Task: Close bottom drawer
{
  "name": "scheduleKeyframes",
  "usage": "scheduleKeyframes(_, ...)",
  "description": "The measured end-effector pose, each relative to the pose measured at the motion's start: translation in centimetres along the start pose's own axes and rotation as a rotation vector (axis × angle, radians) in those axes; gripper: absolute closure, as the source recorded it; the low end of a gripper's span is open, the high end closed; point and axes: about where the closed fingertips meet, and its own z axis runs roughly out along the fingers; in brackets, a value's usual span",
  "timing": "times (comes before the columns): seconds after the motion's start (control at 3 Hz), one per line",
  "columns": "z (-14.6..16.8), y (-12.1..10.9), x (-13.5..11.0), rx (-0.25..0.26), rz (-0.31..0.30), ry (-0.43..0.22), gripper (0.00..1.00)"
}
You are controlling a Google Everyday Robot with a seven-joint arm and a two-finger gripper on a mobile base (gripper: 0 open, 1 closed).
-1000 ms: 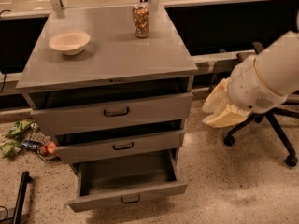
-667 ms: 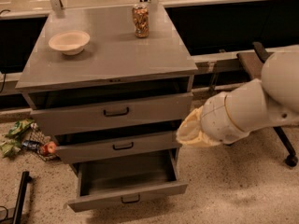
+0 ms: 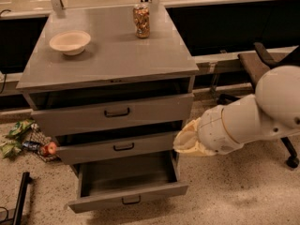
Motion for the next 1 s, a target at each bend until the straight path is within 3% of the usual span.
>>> scheduleKeyframes(0.33,7.3,1.4,1.4,-0.028,0.009,-0.096,1.0)
scheduleKeyframes(0.67,15.9,1.0,4.0,-0.055,-0.023,-0.163,1.0)
scheduleKeyframes(1.0,20.3,2.4,6.1,-0.11,0.02,-0.213,1.0)
